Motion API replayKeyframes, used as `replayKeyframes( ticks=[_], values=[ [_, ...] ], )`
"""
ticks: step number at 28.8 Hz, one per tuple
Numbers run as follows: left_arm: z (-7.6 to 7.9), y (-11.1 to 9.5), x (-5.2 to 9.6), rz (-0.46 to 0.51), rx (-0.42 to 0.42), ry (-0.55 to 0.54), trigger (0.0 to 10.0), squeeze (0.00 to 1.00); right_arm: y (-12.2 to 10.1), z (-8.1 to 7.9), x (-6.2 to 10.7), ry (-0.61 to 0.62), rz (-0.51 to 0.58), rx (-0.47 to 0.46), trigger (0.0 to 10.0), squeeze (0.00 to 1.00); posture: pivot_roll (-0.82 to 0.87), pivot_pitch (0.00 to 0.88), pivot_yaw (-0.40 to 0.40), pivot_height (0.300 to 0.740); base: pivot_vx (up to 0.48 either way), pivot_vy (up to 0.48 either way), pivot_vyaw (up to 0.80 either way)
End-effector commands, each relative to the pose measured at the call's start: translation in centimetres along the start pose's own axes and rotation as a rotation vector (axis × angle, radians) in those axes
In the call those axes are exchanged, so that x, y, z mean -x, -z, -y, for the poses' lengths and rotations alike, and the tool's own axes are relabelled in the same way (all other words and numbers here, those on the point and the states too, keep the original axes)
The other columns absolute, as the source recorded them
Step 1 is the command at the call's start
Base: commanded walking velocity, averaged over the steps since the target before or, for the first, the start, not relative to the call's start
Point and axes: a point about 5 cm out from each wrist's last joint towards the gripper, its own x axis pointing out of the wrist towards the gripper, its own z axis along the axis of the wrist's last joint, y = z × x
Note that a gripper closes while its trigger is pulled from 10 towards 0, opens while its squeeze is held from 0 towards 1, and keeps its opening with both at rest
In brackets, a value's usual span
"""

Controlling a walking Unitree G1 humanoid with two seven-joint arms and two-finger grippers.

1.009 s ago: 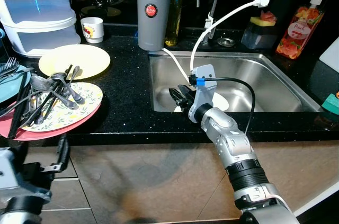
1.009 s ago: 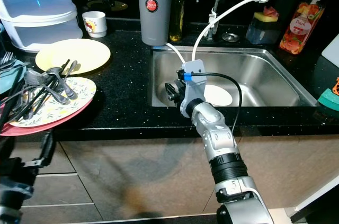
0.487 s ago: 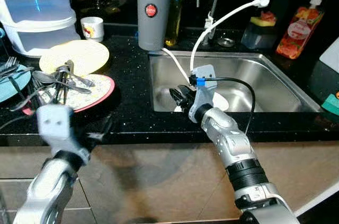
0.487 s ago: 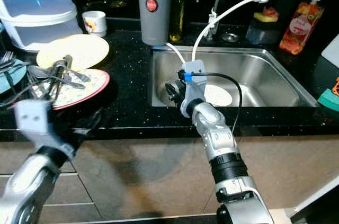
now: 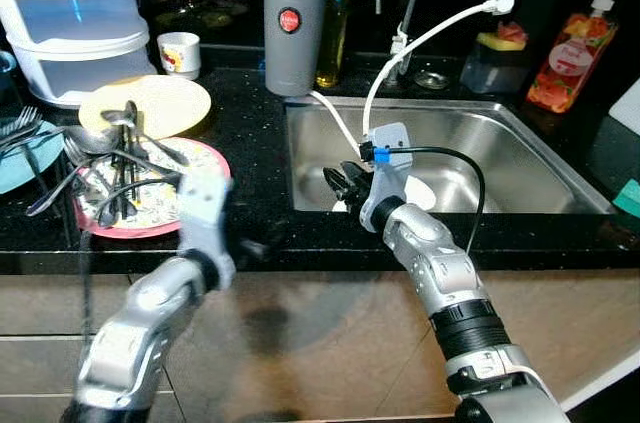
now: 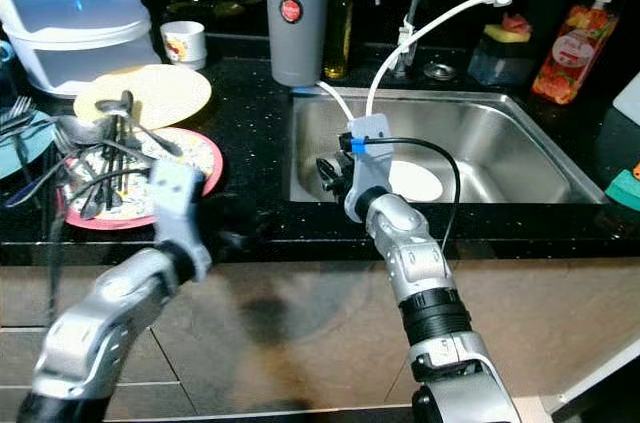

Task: Kitchen organization

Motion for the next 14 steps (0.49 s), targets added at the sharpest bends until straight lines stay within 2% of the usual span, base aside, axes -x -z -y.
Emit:
replayKeyframes(
  ticks=[1, 3, 6, 7, 8, 10, 11, 12, 13, 14],
  values=[
    [0.8, -0.2, -0.5, 0.009, 0.028, 0.062, 10.0, 0.0, 0.1, 0.4, 0.1, 0.008, -0.01, 0.004, 10.0, 0.0, 0.07, 0.073, -0.051, 0.74, 0.0, 0.0, 0.0],
    [1.3, -1.4, -1.2, 0.065, 0.031, 0.095, 10.0, 0.0, 0.0, 0.3, 0.0, 0.009, -0.009, 0.004, 10.0, 0.0, 0.07, 0.073, -0.051, 0.74, 0.0, 0.0, 0.0],
    [1.2, -2.7, -1.7, 0.134, 0.016, 0.07, 10.0, 0.0, 0.0, 0.3, 0.0, 0.008, -0.006, 0.004, 10.0, 0.0, 0.07, 0.074, -0.049, 0.74, 0.0, 0.0, 0.0],
    [0.4, -3.9, -1.7, 0.188, -0.005, -0.006, 10.0, 0.0, -0.1, 0.3, 0.0, 0.008, -0.005, 0.003, 10.0, 0.0, 0.07, 0.076, -0.048, 0.74, 0.0, 0.0, 0.0],
    [0.4, -3.9, -1.7, 0.188, -0.005, -0.006, 10.0, 0.0, -0.1, 0.3, 0.0, 0.008, -0.005, 0.003, 10.0, 0.0, 0.07, 0.076, -0.048, 0.74, 0.0, 0.0, 0.0],
    [-1.0, -5.7, -1.6, 0.256, -0.05, -0.143, 10.0, 0.0, -0.2, 0.3, 0.0, 0.006, -0.002, 0.001, 10.0, 0.0, 0.07, 0.076, -0.048, 0.74, 0.0, 0.0, 0.0],
    [-2.3, -6.9, -1.2, 0.277, -0.13, -0.238, 10.0, 0.0, -0.2, 0.2, 0.0, 0.004, -0.001, -0.001, 10.0, 0.0, 0.07, 0.077, -0.051, 0.74, 0.0, 0.0, 0.0],
    [-2.3, -6.9, -1.2, 0.277, -0.13, -0.238, 10.0, 0.0, -0.2, 0.2, 0.0, 0.004, -0.001, -0.001, 10.0, 0.0, 0.07, 0.077, -0.051, 0.74, 0.0, 0.0, 0.0],
    [-3.3, -7.6, -0.8, 0.289, -0.19, -0.307, 10.0, 0.0, -0.1, 0.1, 0.0, 0.001, 0.0, -0.003, 10.0, 0.0, 0.07, 0.078, -0.052, 0.74, 0.0, 0.0, 0.0],
    [-3.3, -7.6, -0.8, 0.289, -0.19, -0.307, 10.0, 0.0, -0.1, 0.1, 0.0, 0.001, 0.0, -0.003, 10.0, 0.0, 0.07, 0.078, -0.052, 0.74, 0.0, 0.0, 0.0]
  ],
)
